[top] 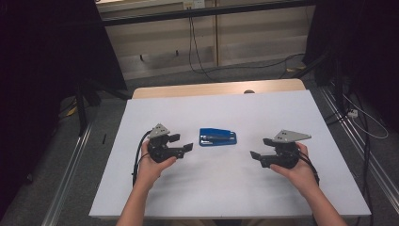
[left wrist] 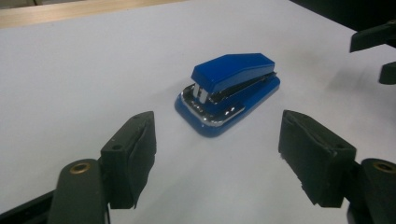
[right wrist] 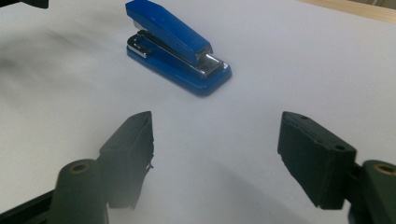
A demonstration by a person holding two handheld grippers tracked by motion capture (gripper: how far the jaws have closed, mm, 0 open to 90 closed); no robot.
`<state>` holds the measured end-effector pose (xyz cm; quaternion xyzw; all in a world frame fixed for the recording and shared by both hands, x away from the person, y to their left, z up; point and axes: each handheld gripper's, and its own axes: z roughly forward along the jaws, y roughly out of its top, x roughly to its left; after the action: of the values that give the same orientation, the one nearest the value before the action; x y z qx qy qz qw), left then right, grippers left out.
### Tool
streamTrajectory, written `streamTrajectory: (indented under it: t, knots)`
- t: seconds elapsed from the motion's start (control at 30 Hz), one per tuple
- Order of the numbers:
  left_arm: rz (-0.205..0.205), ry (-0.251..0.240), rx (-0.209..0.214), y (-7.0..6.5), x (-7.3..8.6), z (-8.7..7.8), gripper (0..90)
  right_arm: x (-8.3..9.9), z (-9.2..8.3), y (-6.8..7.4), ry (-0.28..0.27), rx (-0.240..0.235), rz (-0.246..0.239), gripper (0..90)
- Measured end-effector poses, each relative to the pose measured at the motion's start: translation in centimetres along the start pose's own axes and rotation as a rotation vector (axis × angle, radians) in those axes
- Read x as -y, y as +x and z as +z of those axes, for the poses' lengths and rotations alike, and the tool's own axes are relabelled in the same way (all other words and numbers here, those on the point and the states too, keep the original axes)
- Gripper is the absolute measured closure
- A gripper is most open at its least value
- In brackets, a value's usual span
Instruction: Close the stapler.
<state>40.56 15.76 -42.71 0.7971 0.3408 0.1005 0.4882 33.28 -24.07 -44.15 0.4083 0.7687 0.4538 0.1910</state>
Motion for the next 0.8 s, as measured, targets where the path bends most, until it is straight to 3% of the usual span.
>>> streamTrajectory:
  t: [0.07, 0.4, 0.8]
  knots:
    - [0.000, 0.007, -0.008, 0.0, 0.2, -0.3, 21.4, 0.4, -0.5, 0.2, -0.010, -0.010, 0.018, 23.2]
    - [0.025, 0.006, -0.025, -0.2, 1.3, -2.5, 13.1, 1.8, -2.3, 0.8, -0.003, -0.004, -0.006, 18.2]
    - [0.040, 0.017, -0.013, -0.3, 2.8, -4.5, 10.2, 3.4, -4.4, 1.3, -0.004, 0.010, -0.006, 15.8]
